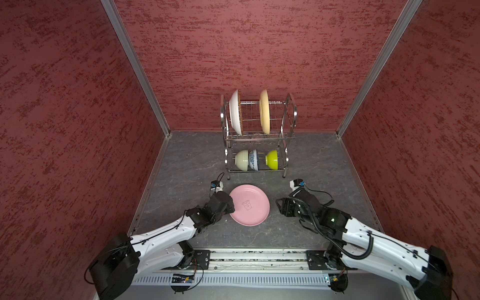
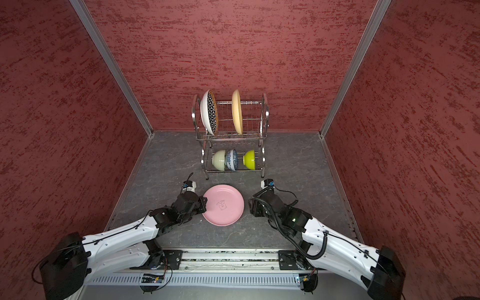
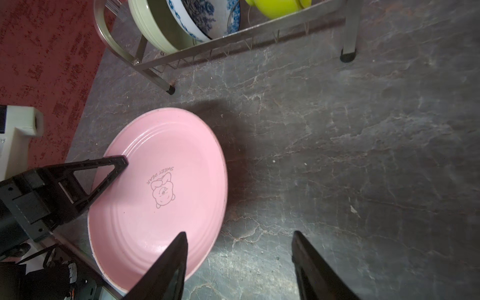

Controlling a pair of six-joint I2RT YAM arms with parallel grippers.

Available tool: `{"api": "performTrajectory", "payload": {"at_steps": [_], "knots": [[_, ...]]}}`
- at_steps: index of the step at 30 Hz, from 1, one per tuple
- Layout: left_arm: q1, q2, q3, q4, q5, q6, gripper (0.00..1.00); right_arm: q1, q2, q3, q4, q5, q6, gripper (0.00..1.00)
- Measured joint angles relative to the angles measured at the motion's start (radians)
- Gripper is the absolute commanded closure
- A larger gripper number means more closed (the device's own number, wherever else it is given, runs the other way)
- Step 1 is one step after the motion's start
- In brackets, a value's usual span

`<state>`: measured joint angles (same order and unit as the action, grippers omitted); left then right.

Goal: Unload the mixed dishes from the dish rack
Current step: 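Raise the right gripper back to the cream plate in the rack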

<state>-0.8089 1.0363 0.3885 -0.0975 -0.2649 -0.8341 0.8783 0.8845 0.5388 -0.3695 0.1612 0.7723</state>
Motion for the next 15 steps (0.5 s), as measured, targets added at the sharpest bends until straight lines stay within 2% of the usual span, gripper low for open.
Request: {"api": "performTrajectory", "payload": {"at_steps": [15], "knots": [[-0.024, 0.19, -0.002, 0.136, -0.051, -0.032, 0.99, -0.062, 0.035, -0.026, 0.085, -0.067, 0.002, 0.36]]}}
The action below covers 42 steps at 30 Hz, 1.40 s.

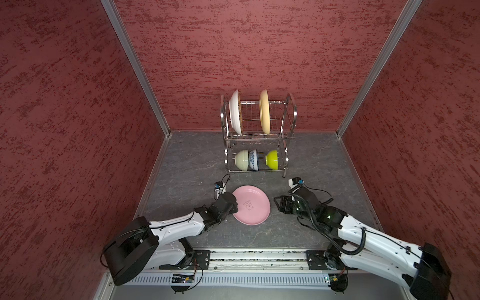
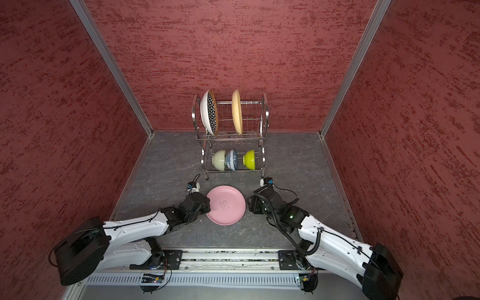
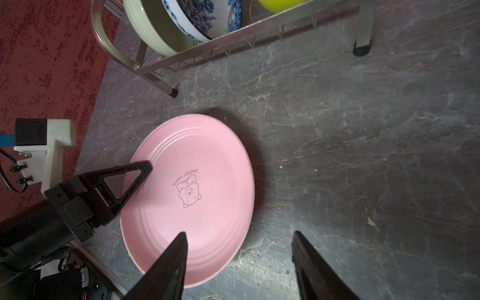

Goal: Unload the mixed dishes from the dish rack
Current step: 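Raise the right gripper back to the cream plate in the rack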

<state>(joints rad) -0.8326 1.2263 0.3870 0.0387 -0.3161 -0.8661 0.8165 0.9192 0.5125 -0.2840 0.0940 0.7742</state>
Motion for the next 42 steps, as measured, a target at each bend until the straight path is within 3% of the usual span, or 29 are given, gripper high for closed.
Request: {"api": "performTrajectory", "payload": {"at_steps": [4, 9, 16, 23, 32, 42], "knots": [[0.0, 0.044, 0.0, 0.043, 0.003, -0.005, 0.93, -0.008, -0.003, -0.01, 0.005, -0.005, 0.0, 0.35], [-0.002, 0.088, 0.004, 0.092, 0.007, -0.021, 0.68, -0.019, -0.016, -0.019, 0.01, -0.006, 0.001, 0.34], [-0.003, 0.143, 0.007, 0.127, 0.024, -0.032, 0.68, -0.036, -0.027, -0.019, 0.01, -0.008, 0.0, 0.33], [-0.003, 0.138, 0.013, 0.126, 0.027, -0.041, 0.5, -0.049, -0.038, -0.019, 0.0, -0.015, -0.003, 0.32], [-0.003, -0.066, 0.087, 0.001, -0.008, -0.006, 0.22, -0.061, -0.038, 0.042, -0.077, -0.012, -0.042, 0.31], [0.049, -0.41, 0.139, -0.216, -0.109, 0.077, 0.17, -0.066, -0.042, 0.3, -0.202, 0.008, -0.132, 0.36]]}}
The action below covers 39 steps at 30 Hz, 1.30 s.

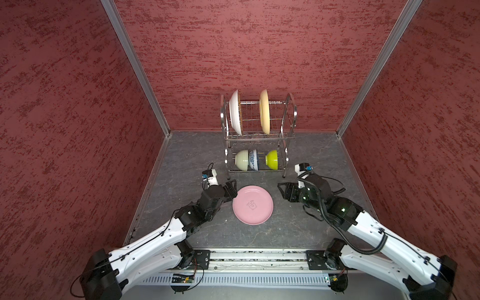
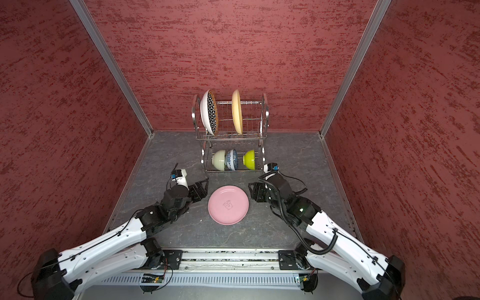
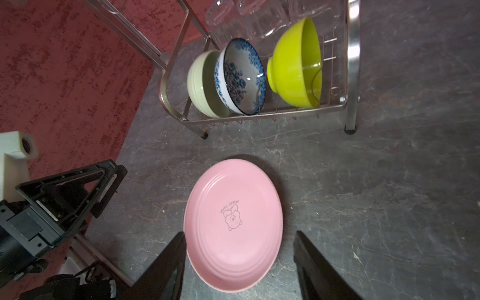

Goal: Unload the mixed dishes from the dish rack
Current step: 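Raise the right gripper back to the cream plate in the rack, then close the right gripper on the cream plate rim while the left holds the bowl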

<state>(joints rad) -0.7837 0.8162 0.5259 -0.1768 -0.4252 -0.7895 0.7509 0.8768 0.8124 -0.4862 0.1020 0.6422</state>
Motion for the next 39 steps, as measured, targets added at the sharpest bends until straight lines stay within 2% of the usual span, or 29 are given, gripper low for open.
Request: {"api": "performTrajectory", "payload": {"at_steps": [6, 13, 19, 26, 34, 39], "knots": [[0.108, -0.059, 0.069, -0.097, 0.034, 0.07, 0.12, 0.0, 0.035, 0.2, -0.101, 0.0, -0.065, 0.37], [0.175, -0.052, 0.184, -0.113, 0.097, 0.162, 0.08, 0.0, 0.141, 0.502, -0.206, 0.004, -0.147, 0.38], [0.232, 0.022, 0.337, -0.116, 0.142, 0.235, 0.08, 0.0, 0.331, 0.835, -0.277, 0.022, -0.219, 0.35], [0.323, 0.209, 0.61, -0.119, 0.233, 0.317, 0.06, -0.037, 0.628, 1.248, -0.388, 0.069, -0.306, 0.32], [0.427, 0.39, 0.76, -0.12, 0.326, 0.355, 0.06, -0.192, 0.847, 1.401, -0.455, -0.039, -0.33, 0.32], [0.504, 0.46, 0.82, -0.132, 0.388, 0.356, 0.08, -0.248, 0.908, 1.453, -0.467, -0.116, -0.336, 0.32]]}}
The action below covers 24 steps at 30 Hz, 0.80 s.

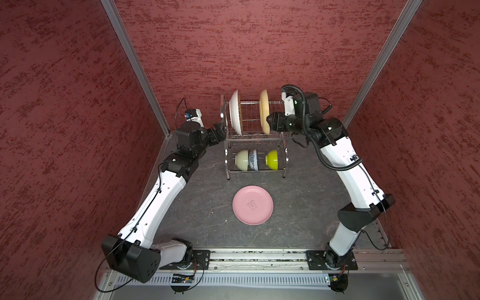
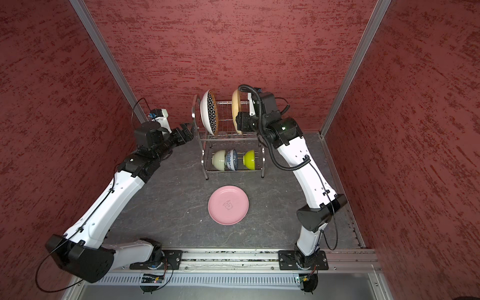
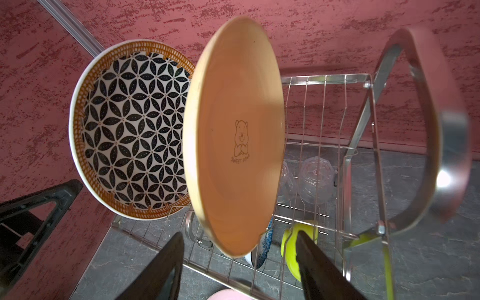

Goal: Unload the mixed dishes from the dish rack
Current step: 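Close the right gripper on the cream plate rim while the left holds the bowl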

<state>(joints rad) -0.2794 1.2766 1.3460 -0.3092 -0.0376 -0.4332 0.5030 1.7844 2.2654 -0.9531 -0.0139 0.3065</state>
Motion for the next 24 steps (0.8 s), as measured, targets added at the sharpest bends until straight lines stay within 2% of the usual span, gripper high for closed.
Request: {"api": "performTrajectory", "payload": {"at_steps": [4, 10, 19, 24], "knots": [[0.045, 0.024, 0.01, 0.005, 0.046, -0.007, 0.09, -0.024, 0.021, 0.037, -0.001, -0.053, -0.002, 0.32], [0.055, 0.056, 0.014, 0.02, 0.109, -0.019, 0.1, -0.05, 0.055, 0.074, 0.009, -0.106, -0.012, 0.33], [0.054, 0.059, 0.014, 0.048, 0.154, -0.026, 0.11, -0.062, 0.139, 0.135, 0.015, -0.177, -0.016, 0.44], [0.042, 0.092, 0.06, 0.047, 0.164, -0.023, 0.11, -0.062, 0.157, 0.144, 0.017, -0.2, -0.013, 0.54]]}}
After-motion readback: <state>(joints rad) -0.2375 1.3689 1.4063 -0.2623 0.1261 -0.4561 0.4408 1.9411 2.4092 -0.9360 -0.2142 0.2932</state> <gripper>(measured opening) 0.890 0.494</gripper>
